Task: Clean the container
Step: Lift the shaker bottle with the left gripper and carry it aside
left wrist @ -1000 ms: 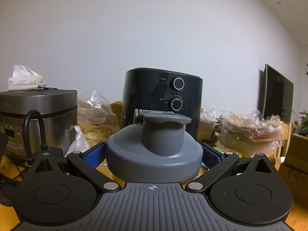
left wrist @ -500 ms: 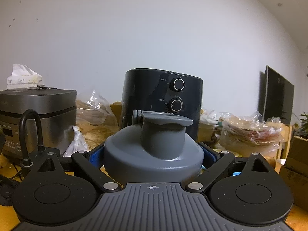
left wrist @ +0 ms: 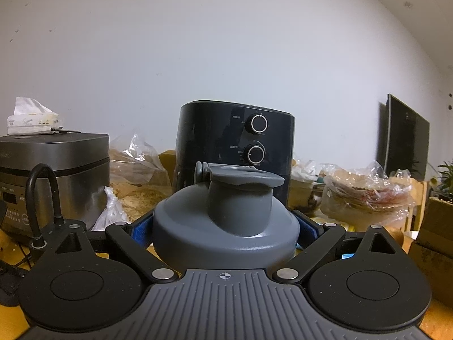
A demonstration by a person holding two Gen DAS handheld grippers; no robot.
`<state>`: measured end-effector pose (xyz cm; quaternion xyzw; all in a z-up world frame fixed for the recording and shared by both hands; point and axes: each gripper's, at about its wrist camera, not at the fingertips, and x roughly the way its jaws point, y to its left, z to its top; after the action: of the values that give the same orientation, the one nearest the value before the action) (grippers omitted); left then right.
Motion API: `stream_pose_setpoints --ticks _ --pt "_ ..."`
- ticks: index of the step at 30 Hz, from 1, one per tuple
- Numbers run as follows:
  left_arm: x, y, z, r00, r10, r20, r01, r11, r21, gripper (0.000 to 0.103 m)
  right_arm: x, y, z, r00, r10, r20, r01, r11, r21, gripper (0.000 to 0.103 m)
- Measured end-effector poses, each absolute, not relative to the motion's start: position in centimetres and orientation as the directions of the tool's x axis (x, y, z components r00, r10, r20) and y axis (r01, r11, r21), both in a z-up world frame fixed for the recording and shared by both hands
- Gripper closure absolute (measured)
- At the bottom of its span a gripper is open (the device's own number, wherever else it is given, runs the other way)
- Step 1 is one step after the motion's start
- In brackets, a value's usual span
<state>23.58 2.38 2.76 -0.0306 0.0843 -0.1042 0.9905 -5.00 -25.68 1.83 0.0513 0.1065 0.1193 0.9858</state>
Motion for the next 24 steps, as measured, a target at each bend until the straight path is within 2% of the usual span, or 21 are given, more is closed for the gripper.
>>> stream_pose_setpoints --ticks 24 --pt "22.1 2.0 4.9 0.966 -0.216 -0.141 0.207 0.976 -0.074 0.007 -5.0 -25.3 2.0 0.949 0.251 -0.19 -0.232 0.966 0.115 0.0"
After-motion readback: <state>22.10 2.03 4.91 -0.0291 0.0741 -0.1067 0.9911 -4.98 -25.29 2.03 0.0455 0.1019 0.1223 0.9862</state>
